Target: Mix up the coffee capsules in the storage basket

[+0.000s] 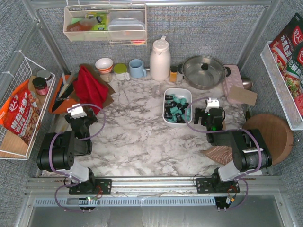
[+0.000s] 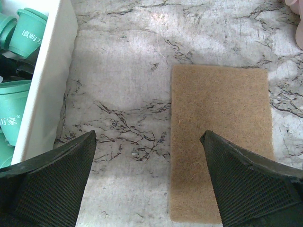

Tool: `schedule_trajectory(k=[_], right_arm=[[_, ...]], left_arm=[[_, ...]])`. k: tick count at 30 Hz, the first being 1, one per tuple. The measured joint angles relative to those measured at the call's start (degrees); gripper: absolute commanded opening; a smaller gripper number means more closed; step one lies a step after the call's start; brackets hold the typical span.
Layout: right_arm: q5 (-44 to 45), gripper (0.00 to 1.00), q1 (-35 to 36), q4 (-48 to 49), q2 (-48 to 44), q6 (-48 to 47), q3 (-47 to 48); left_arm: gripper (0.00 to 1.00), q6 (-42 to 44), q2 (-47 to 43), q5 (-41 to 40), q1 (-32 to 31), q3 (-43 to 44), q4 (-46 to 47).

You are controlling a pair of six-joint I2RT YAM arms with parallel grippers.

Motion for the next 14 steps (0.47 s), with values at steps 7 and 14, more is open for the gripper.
schedule_trajectory(k=[7,14], right_arm=[[0.0,0.99,0.0,0.0,0.0,0.0,0.0],[-1.0,0.99,-0.4,-0.5,0.1,0.0,0.3]], left_arm=[[0.99,0.0,0.0,0.0,0.0,0.0,0.0],[0.99,0.0,0.0,0.0,0.0,0.0,0.0]])
